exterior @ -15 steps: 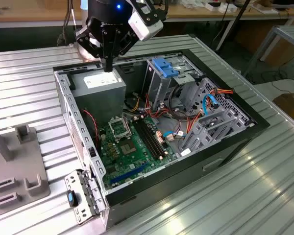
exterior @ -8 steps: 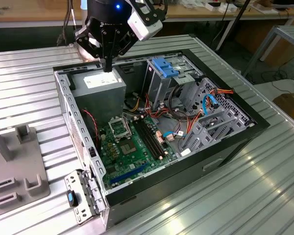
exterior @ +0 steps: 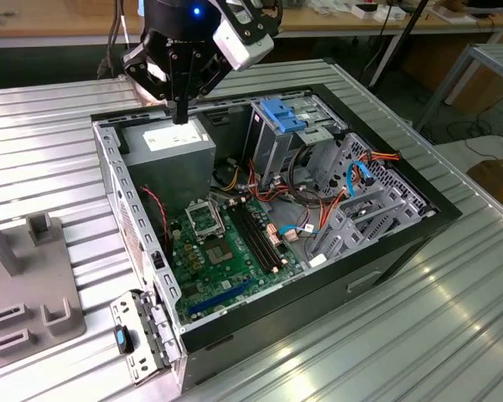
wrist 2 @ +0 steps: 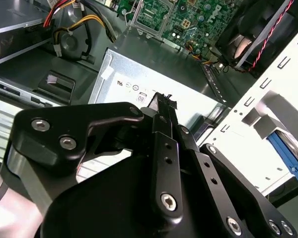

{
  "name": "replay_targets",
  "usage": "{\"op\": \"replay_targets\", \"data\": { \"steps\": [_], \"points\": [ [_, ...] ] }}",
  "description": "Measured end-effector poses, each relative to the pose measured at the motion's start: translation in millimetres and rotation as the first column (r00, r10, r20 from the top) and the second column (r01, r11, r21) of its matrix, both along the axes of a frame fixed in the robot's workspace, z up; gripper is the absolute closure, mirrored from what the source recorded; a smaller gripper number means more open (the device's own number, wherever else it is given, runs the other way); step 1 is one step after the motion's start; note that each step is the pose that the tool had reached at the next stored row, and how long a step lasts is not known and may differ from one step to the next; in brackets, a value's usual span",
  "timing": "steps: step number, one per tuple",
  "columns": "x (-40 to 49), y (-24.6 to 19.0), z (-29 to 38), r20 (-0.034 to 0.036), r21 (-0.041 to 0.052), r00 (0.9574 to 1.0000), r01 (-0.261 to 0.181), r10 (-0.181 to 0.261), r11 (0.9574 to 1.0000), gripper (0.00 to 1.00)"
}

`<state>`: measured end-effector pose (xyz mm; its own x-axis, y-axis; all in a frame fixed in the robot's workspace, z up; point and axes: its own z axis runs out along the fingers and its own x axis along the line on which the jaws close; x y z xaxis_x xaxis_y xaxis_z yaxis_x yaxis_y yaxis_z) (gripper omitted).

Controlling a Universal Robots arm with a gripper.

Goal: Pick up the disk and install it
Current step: 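Reach for the disk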

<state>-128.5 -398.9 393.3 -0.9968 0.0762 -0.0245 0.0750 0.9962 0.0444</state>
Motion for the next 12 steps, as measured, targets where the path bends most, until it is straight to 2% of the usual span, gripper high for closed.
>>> {"op": "replay_targets", "data": {
  "steps": [12],
  "points": [
    [-3.6, 0.0, 0.0, 0.0, 0.0, 1.0, 0.0, 0.0, 1.0, 0.89]
  ]
}}
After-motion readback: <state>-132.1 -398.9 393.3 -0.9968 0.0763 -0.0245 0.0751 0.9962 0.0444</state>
